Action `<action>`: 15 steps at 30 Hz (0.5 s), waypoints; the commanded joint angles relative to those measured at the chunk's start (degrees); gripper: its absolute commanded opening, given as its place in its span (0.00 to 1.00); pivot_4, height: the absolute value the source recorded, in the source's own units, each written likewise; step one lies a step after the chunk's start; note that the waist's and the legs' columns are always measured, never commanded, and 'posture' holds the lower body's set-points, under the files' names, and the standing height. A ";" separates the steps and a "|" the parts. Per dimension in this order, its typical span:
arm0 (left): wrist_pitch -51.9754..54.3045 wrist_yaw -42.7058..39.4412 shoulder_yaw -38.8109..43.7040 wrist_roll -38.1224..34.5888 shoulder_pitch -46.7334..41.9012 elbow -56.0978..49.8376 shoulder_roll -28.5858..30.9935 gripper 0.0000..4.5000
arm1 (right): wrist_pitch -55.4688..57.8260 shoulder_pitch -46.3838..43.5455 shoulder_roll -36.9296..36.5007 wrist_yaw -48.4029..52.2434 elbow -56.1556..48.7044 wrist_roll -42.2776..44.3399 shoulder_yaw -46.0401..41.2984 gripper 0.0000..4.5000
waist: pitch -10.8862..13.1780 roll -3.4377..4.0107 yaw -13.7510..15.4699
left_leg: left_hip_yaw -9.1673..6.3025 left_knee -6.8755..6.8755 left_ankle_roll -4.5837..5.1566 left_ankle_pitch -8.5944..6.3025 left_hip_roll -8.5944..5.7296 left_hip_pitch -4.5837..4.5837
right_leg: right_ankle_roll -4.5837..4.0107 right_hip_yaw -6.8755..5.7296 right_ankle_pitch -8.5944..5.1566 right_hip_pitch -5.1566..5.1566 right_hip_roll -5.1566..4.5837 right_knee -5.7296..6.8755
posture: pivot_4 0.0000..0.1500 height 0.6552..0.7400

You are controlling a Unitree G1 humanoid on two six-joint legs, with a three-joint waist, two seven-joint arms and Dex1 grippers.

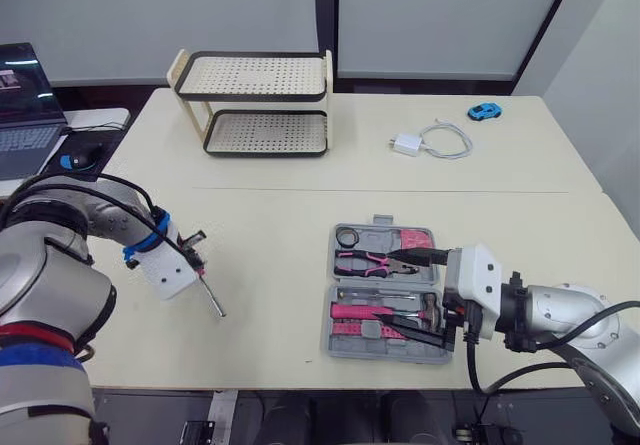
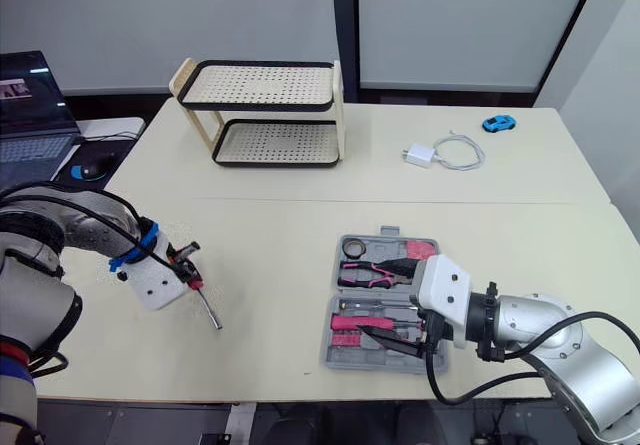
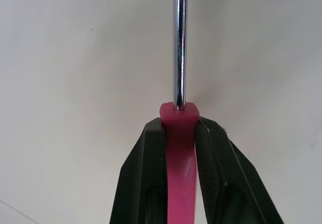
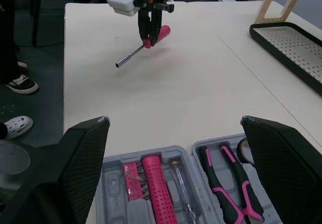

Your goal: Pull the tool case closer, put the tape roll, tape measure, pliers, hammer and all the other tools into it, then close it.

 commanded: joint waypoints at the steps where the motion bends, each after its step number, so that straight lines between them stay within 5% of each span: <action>1: 0.37 -9.15 4.98 -4.44 -4.06 10.19 -0.67 0.09 | -0.86 0.06 0.82 -0.89 -2.00 0.07 0.20 1.00 | 0.00 -0.03 -0.10 | 0.00 0.01 0.00 0.00 0.00 -0.01 | 0.00 -0.01 0.00 0.00 0.00 0.00 | 1.00 1.00; 3: 0.83 -7.21 3.31 -1.72 -13.04 28.51 -4.65 0.09 | -0.79 0.15 1.19 -1.31 -1.76 -0.08 0.05 1.00 | 0.03 -0.24 -0.01 | -0.02 0.10 0.01 0.00 0.00 -0.14 | 0.00 -0.15 0.00 -0.04 0.02 0.02 | 1.00 1.00; 5: 5.08 -9.11 7.11 -1.76 -16.46 35.22 -5.99 0.09 | -0.86 0.34 1.31 -1.46 -1.54 -0.22 -0.14 1.00 | 0.00 -0.45 0.17 | -0.17 0.60 0.02 -0.01 0.00 -0.58 | 0.00 -0.53 0.00 -0.13 0.12 0.08 | 1.00 1.00; 9: 14.47 -14.47 16.36 -2.33 -16.05 35.32 -5.75 0.09 | -0.96 0.11 1.59 -1.49 -1.24 -0.46 0.25 1.00 | -0.02 -0.41 -0.22 | -0.11 0.61 0.13 -0.08 -0.08 -0.51 | 0.01 -0.54 0.00 0.00 -0.02 0.08 | 1.00 1.00; 15: 11.16 -12.29 18.41 3.46 -14.39 35.32 -4.46 0.09 | -1.16 -0.90 1.81 -0.98 -0.61 -0.50 0.80 1.00 | -0.02 -0.42 -0.82 | -0.22 0.61 -0.02 0.01 0.00 -0.52 | 0.01 -0.63 0.00 -0.04 0.03 0.18 | 1.00 1.00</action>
